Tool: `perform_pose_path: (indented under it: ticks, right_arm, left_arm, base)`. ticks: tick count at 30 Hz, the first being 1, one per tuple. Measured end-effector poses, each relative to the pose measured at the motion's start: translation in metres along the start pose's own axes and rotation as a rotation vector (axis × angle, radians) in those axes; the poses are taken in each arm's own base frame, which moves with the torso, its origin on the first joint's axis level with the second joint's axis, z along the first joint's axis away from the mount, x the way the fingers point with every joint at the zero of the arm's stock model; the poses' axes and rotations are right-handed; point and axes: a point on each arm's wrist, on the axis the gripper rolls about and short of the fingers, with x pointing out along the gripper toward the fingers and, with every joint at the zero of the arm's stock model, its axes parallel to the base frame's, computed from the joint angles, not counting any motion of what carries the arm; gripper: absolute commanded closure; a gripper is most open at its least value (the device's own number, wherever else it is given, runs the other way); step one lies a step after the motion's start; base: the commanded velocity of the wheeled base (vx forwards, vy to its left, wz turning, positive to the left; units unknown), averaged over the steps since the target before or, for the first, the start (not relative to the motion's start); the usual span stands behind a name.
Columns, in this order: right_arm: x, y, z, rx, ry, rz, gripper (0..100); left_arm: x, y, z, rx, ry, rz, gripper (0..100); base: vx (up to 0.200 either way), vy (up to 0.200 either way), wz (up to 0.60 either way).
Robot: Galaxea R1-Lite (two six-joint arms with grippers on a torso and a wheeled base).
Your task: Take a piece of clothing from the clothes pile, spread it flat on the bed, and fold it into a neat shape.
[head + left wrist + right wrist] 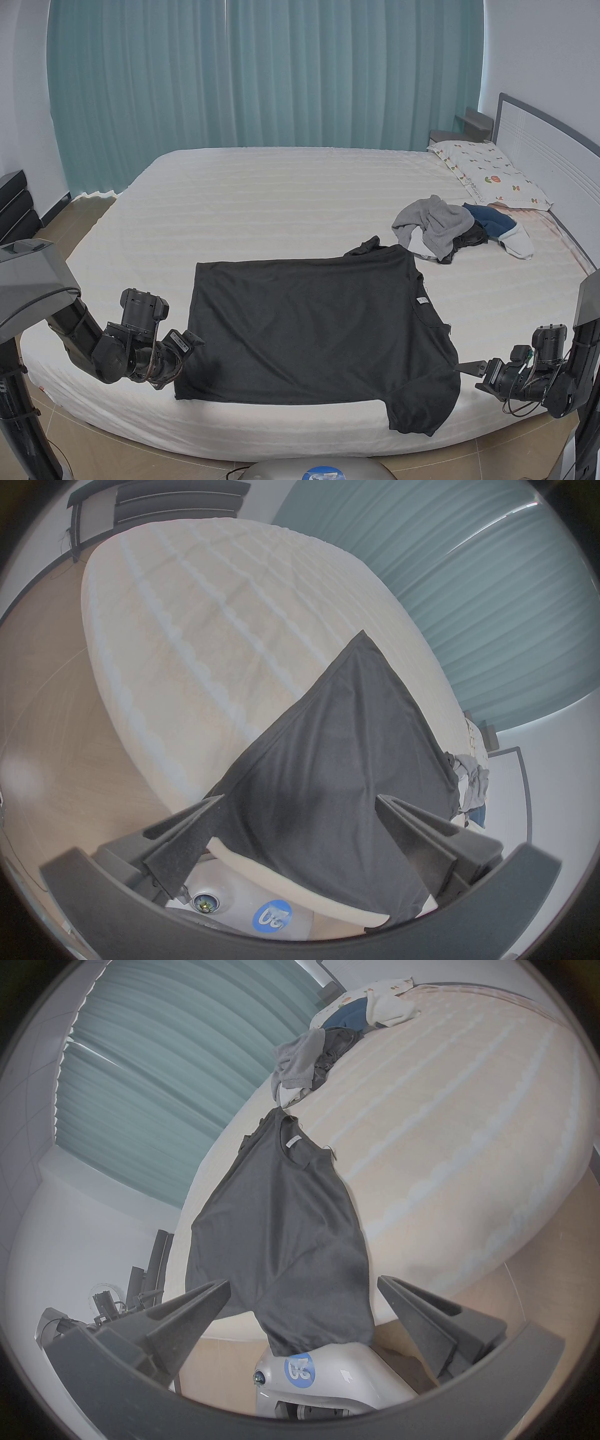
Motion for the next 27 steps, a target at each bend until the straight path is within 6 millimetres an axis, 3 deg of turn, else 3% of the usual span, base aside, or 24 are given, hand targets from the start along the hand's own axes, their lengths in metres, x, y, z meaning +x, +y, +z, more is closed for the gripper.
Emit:
perform_pose_path:
  ticks: [4, 13, 27]
  right_arm:
    - [0.001, -0.001, -0.001, 0.006, 0.005, -0.002, 0]
    - [0.002, -0.001, -0.003, 0.005, 0.015, -0.003, 0]
    - [0.006, -0.002, -0.006, 0.006, 0.038, -0.009, 0]
  left_arm:
    - [0.0, 0.0, -0.001, 0.0, 0.01, -0.003, 0]
    - [0.001, -0.006, -0.007, 0.016, 0.02, -0.016, 0]
    - [-0.003, 0.006, -0.006, 0.085, 0.046, 0.003, 0]
  base:
    - [0.0, 0.0, 0.0]
    - [0.0, -0.2, 0.0]
    - [0.0, 0.0, 0.0]
